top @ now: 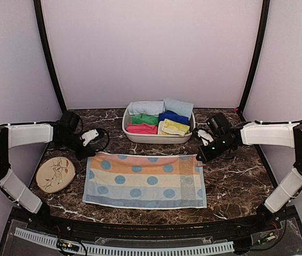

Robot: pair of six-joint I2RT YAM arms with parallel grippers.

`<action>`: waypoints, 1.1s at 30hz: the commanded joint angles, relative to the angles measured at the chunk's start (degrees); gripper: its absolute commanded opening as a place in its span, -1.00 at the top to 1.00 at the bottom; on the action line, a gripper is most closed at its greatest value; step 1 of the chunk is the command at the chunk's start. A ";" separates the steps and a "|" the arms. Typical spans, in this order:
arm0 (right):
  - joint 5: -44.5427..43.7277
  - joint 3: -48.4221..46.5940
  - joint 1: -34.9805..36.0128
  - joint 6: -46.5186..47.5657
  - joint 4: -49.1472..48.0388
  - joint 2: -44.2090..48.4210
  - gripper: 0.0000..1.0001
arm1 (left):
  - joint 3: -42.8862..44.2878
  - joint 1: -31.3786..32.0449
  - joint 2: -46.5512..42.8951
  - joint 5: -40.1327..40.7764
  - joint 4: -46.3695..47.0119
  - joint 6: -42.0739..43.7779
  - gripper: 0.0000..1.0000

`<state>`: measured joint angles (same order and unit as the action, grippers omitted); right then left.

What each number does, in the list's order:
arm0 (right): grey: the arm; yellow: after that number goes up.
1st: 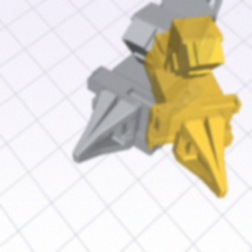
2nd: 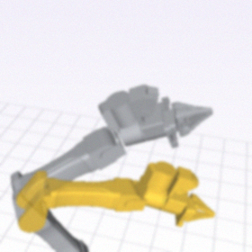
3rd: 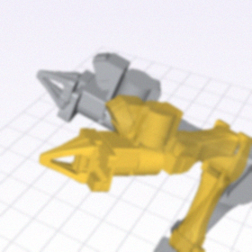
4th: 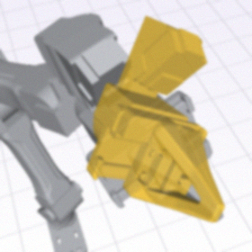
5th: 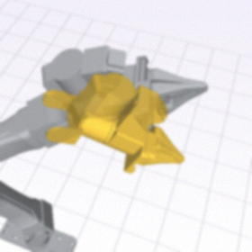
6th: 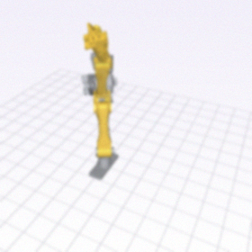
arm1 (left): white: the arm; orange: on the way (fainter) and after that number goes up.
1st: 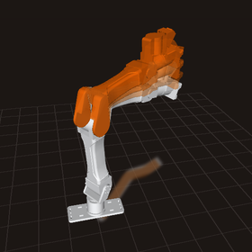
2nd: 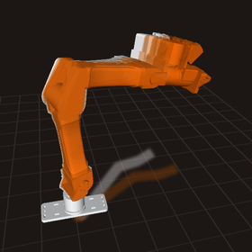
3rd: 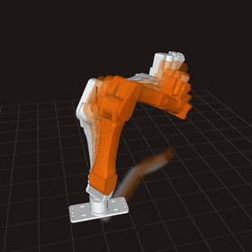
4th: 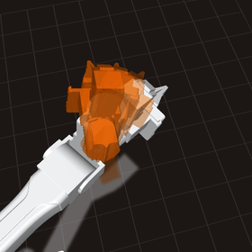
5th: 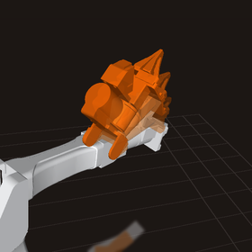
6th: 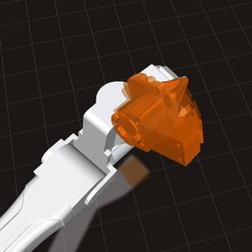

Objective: Roll the towels
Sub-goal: Flatten out the towel at the center of the board, then fold the towel at the center of the board.

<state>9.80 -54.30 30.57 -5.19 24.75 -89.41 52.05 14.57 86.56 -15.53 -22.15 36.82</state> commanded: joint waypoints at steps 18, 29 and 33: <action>-0.79 5.19 -0.49 -3.66 -8.07 5.32 1.00 | -0.24 -6.17 -1.58 -21.25 3.47 -0.39 1.00; -6.52 16.65 7.75 -16.07 -3.07 19.86 1.00 | -9.34 -6.67 -12.73 -19.73 -0.24 6.78 1.00; -8.72 18.51 11.66 -20.08 -0.90 22.20 1.00 | -12.04 -6.77 -15.10 -18.61 -0.30 8.25 1.00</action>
<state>4.12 -37.52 39.13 -19.35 21.74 -69.34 42.54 8.34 74.11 -34.89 -20.51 42.26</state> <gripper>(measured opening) 0.018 0.024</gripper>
